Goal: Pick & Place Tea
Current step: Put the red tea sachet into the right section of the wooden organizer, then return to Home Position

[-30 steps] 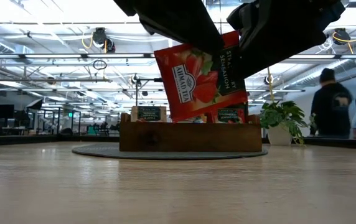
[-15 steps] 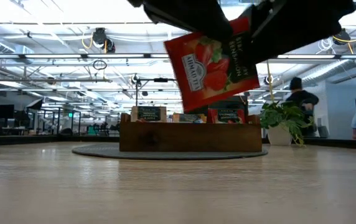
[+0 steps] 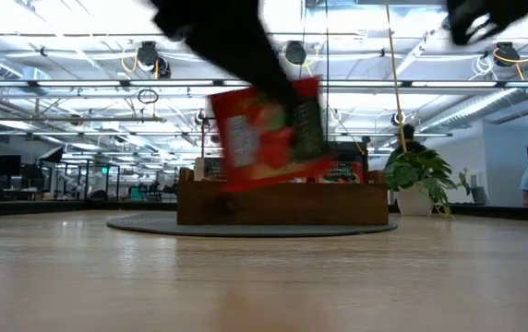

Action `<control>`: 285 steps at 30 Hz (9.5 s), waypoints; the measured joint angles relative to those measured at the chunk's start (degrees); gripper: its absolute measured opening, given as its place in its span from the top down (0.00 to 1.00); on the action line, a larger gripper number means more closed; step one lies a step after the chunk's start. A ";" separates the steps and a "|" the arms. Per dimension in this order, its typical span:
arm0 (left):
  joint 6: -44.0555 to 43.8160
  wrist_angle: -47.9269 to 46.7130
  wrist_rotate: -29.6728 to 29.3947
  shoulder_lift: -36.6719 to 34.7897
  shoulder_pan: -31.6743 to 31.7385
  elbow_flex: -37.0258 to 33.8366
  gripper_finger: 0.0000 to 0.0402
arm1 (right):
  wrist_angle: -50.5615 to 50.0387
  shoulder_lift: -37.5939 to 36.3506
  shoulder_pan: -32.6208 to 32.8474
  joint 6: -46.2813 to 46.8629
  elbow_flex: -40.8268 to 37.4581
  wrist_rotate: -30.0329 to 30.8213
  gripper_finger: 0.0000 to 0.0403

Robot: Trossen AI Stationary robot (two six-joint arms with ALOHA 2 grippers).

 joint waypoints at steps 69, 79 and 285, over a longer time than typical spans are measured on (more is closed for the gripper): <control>19.36 17.17 -6.98 -0.56 -2.85 4.25 0.59 | 2.11 1.11 -0.29 -0.07 -1.52 7.18 1.00; -12.17 -15.78 -16.01 -8.40 -12.12 2.09 0.55 | -23.42 -9.87 -2.85 8.39 -0.37 10.20 1.00; 18.07 29.38 33.56 -109.23 26.91 -84.66 0.89 | -34.90 -86.05 -34.54 -2.85 -32.82 -27.31 1.00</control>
